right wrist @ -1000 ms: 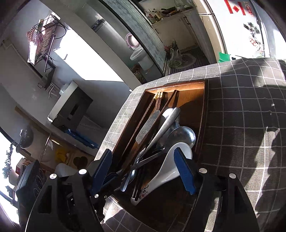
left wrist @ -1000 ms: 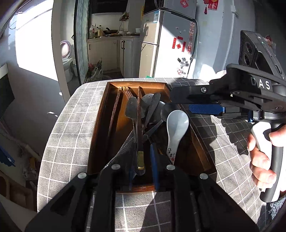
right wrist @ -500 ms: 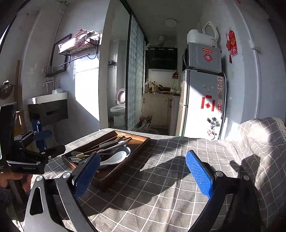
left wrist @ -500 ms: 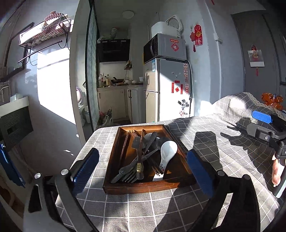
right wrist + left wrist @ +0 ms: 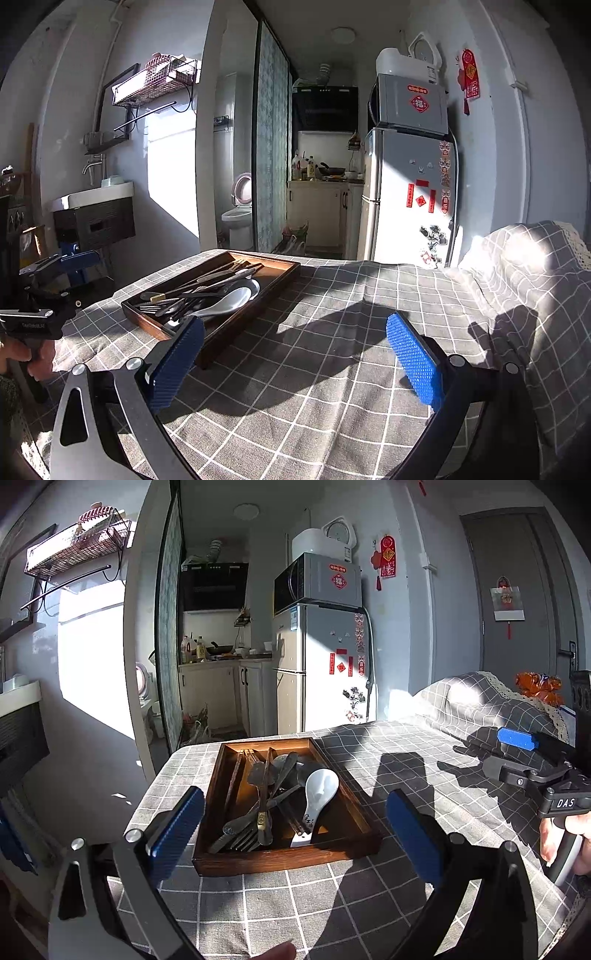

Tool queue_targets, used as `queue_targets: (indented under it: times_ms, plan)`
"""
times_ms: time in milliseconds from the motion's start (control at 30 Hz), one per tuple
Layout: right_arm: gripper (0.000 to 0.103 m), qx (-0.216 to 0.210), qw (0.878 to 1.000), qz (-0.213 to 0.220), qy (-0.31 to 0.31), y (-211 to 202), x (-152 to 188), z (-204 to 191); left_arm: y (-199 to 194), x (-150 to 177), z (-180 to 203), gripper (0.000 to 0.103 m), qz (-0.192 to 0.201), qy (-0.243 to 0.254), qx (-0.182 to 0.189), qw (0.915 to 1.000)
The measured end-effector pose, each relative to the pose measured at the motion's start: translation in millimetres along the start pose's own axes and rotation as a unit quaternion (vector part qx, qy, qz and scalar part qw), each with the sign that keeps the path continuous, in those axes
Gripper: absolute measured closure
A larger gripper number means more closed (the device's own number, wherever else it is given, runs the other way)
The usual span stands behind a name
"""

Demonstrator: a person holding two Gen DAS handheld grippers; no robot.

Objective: Organize utensils

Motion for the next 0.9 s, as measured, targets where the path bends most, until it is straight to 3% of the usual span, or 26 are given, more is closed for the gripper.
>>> queue_targets:
  times_ms: [200, 900]
  plan:
    - [0.003, 0.054, 0.999, -0.002, 0.007, -0.5, 2.4, 8.4, 0.0, 0.3, 0.6, 0.003, -0.001, 0.003, 0.003, 1.0]
    - [0.003, 0.071, 0.997, -0.004, 0.009, -1.3, 3.5, 11.9, -1.7, 1.7, 1.1, 0.003, -0.001, 0.004, 0.007, 1.0]
Point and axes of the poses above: each gripper's, at about its wrist camera, not at the fingertips, and y roughly the way its jaws point, z to its right, x to its underside, the point moved 2 cm from there along y, roughly the way its jaws point, and after that the axes turned 11 degrees about z, right-handed, at the moved point
